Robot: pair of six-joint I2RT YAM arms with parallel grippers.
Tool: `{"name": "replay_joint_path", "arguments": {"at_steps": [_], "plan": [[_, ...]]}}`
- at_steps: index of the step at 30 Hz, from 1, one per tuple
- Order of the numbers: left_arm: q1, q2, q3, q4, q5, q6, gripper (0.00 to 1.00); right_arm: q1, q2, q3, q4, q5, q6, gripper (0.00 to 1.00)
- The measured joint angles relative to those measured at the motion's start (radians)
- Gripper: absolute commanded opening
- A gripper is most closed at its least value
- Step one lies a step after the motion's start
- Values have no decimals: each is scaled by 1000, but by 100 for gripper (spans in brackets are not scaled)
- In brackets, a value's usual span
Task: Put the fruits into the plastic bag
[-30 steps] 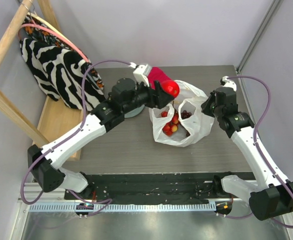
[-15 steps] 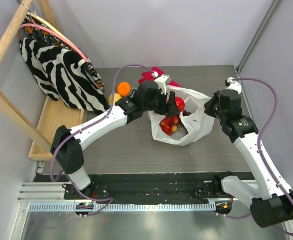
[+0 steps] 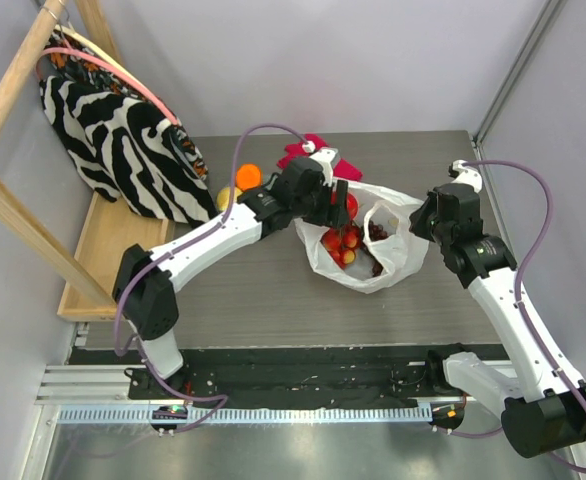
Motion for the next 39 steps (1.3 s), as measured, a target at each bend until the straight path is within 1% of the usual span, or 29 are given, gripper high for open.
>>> {"name": "replay_joint_path", "arguments": {"at_steps": [10, 15, 20, 23, 26, 27, 31, 32, 35, 39], "plan": [[-56, 160, 76, -87, 38, -15, 32, 0, 0, -1, -2, 0, 1, 1], [-84, 192, 104, -121, 64, -16, 38, 0, 0, -4, -2, -1, 2, 1], [-101, 240, 172, -172, 106, -11, 44, 0, 0, -4, -2, -8, 2, 1], [-110, 274, 185, -209, 121, -2, 48, 0, 0, -4, -2, -11, 2, 1], [-114, 302, 185, -236, 132, 2, 57, 0, 0, -4, -2, -16, 2, 1], [-115, 307, 185, -241, 136, 2, 62, 0, 1, -4, -2, -17, 2, 1], [-116, 319, 185, -255, 155, 2, 73, 0, 9, -4, -2, -23, 5, 1], [-116, 319, 185, -253, 158, 3, 78, 0, 9, -4, -2, -23, 5, 1], [-116, 319, 184, -237, 166, 5, 83, 0, 9, -4, -2, -23, 5, 1], [-116, 309, 172, -210, 174, 6, 87, 0, 9, -4, -2, -23, 5, 1]]}}
